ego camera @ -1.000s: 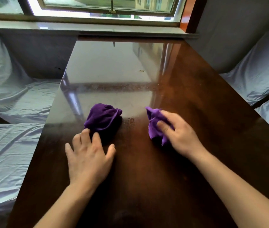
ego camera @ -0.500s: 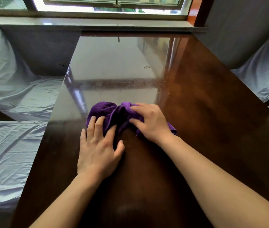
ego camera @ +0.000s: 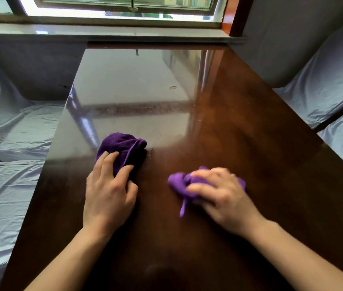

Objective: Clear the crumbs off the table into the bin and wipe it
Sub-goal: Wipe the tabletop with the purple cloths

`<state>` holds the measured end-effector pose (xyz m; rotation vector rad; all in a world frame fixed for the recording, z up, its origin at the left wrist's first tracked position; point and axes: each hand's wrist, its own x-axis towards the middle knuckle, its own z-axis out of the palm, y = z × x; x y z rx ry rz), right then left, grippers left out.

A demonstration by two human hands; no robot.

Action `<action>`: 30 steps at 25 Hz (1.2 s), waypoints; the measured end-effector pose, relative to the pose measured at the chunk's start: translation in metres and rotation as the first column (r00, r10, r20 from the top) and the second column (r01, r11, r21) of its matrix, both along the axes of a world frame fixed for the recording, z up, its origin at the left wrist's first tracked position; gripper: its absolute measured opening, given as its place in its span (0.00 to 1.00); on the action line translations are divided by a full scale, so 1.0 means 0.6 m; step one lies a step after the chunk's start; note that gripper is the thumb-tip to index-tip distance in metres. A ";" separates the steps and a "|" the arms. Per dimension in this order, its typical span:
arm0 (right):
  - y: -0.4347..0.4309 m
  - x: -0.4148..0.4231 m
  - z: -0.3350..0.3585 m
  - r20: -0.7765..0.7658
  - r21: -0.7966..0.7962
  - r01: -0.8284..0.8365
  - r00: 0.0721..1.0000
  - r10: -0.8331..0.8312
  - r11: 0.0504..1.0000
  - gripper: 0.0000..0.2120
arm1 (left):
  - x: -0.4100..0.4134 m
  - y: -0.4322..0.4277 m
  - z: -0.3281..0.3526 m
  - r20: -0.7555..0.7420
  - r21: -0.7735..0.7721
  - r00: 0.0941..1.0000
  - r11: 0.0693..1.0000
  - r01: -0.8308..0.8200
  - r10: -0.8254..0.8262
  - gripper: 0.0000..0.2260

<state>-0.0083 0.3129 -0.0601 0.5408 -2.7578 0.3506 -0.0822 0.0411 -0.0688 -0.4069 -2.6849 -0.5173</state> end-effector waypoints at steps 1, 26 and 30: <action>0.026 -0.011 0.004 -0.021 0.013 0.160 0.987 -0.160 0.987 0.13 | 0.002 0.000 0.000 -0.032 -0.011 0.999 1.000 0.007 -0.008 0.18; -0.199 -0.262 0.014 0.019 -0.286 0.231 0.972 -0.235 0.930 0.07 | -0.088 -0.101 -0.004 -0.061 -0.118 0.995 0.989 -0.091 0.085 0.24; -0.221 -0.125 0.009 -0.007 -0.311 -0.149 0.988 0.154 0.939 0.06 | -0.090 -0.101 -0.007 -0.067 -0.092 0.996 0.994 -0.057 0.050 0.23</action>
